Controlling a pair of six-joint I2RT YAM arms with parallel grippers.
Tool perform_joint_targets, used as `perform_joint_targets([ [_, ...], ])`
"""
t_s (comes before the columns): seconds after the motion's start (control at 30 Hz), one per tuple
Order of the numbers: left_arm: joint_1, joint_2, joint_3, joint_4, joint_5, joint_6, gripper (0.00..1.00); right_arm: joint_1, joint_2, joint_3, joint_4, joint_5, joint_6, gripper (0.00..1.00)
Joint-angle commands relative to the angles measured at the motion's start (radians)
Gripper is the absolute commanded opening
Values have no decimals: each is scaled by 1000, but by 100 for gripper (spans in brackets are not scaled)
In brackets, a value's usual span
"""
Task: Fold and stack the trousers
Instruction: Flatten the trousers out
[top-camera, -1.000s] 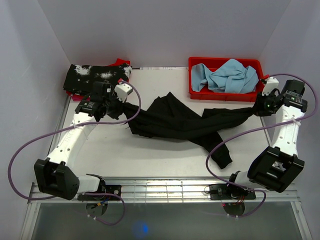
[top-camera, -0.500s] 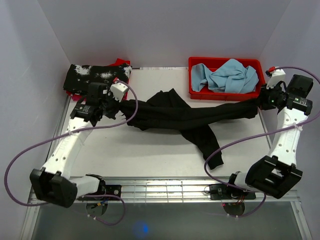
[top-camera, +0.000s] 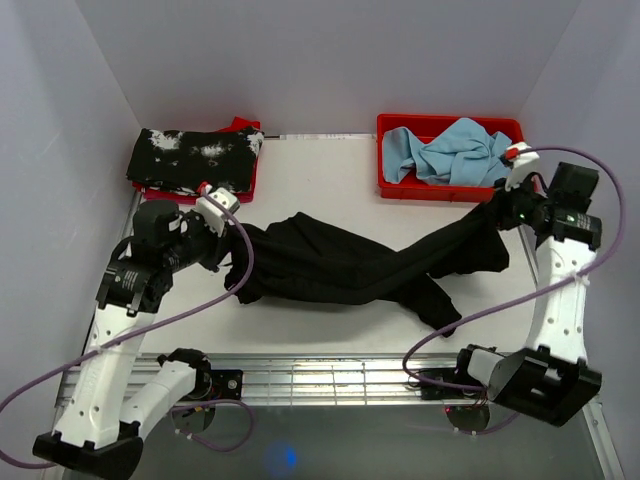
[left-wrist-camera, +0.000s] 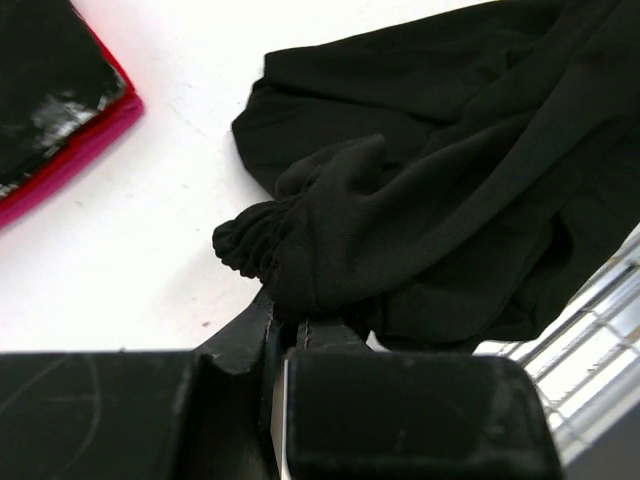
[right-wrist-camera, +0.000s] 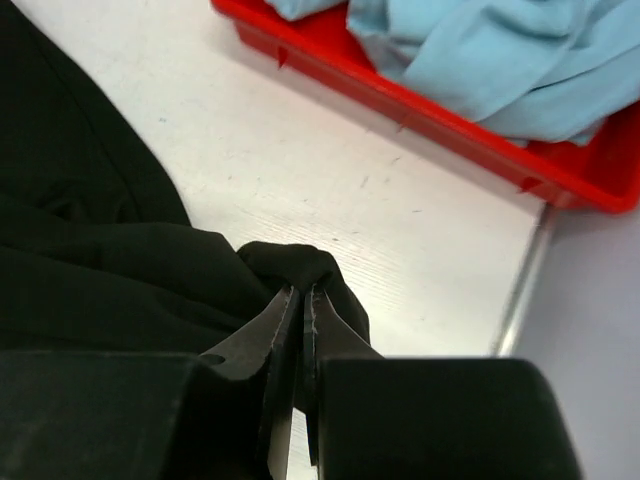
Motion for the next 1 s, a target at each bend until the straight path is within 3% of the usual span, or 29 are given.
perform_joint_targets([
  [0.0, 6, 65, 61, 23, 51, -113, 0, 128, 134, -51, 135, 78, 72, 8],
  [0.17, 9, 177, 118, 95, -35, -200, 0, 248, 298, -37, 282, 174, 162, 8],
  [0.27, 10, 301, 187, 112, -93, -246, 0, 280, 435, 51, 342, 240, 207, 8],
  [0.33, 12, 373, 239, 117, -92, -260, 0, 294, 556, 168, 289, 260, 198, 10],
  [0.37, 12, 450, 255, 115, -92, -269, 0, 300, 599, 223, 234, 265, 183, 20],
  [0.4, 12, 490, 270, 111, -95, -278, 0, 305, 678, 283, 95, 273, 152, 46],
  [0.47, 20, 611, 325, 95, -96, -297, 0, 305, 725, 413, -18, 279, 121, 65],
  [0.5, 26, 645, 343, 78, -92, -315, 0, 303, 722, 427, -61, 294, 95, 80],
  [0.57, 42, 699, 377, 83, -64, -344, 0, 300, 649, 385, -138, 311, -21, 94],
  [0.7, 56, 818, 448, 92, -59, -367, 0, 262, 472, 221, -242, 273, -204, 91],
  [0.87, 61, 900, 538, 68, -67, -372, 0, 263, 310, 107, -538, 189, -388, 100],
  [0.9, 61, 908, 542, 60, -64, -374, 0, 277, 297, 77, -546, 188, -384, 94],
  [0.97, 66, 924, 542, 58, -50, -380, 0, 298, 268, 8, -542, 188, -390, 93],
])
